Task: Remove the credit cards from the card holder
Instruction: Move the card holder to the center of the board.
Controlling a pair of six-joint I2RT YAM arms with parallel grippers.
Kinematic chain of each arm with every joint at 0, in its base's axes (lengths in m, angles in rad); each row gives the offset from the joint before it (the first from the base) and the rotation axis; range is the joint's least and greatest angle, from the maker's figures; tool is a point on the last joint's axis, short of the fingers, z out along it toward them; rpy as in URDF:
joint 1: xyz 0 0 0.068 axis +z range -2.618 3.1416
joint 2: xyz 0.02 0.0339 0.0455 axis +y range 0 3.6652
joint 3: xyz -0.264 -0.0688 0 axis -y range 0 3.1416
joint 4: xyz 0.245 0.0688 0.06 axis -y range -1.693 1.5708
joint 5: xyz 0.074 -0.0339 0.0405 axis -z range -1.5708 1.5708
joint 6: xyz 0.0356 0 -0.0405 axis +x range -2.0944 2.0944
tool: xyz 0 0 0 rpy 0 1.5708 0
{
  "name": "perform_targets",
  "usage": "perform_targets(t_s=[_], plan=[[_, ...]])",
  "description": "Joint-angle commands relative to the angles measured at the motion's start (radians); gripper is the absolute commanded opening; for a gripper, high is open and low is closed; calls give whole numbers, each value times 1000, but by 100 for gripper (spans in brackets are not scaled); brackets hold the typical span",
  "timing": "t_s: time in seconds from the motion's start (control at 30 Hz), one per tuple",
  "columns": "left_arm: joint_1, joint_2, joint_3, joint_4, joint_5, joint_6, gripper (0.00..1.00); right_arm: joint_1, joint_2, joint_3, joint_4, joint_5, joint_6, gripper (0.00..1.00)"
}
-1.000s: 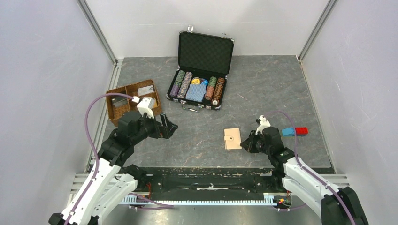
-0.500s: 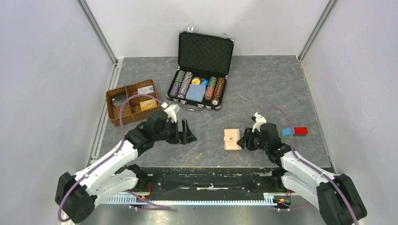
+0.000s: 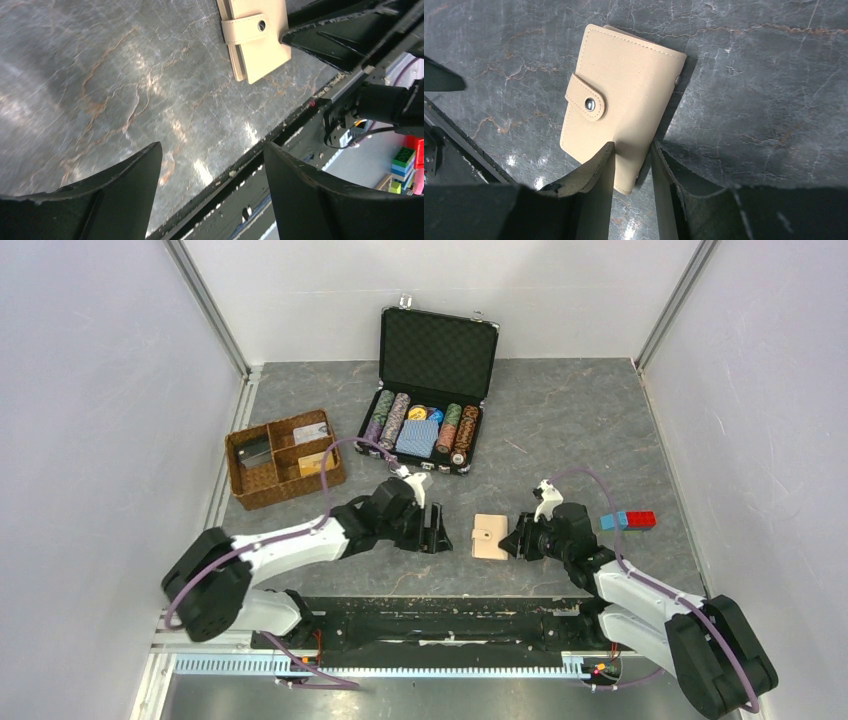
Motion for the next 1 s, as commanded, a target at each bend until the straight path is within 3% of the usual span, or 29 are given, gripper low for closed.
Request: perform_targets(t_s=[0.0, 0.33, 0.5, 0.63, 0.77, 0.97], plan=[[-24, 145, 85, 194, -11, -49, 74, 2, -12, -20, 37, -39, 11, 34], [-47, 371, 151, 347, 63, -65, 61, 1, -114, -63, 53, -25, 70, 36], [-65, 413, 150, 383, 67, -63, 56, 2, -130, -92, 74, 20, 126, 39], [-68, 431, 141, 393, 82, -66, 44, 2, -164, -141, 150, 79, 209, 46], [-71, 428, 122, 402, 86, -78, 33, 2, -115, -141, 180, 36, 234, 47], [-90, 433, 95, 427, 94, -104, 25, 1, -78, -209, 286, -22, 296, 47]])
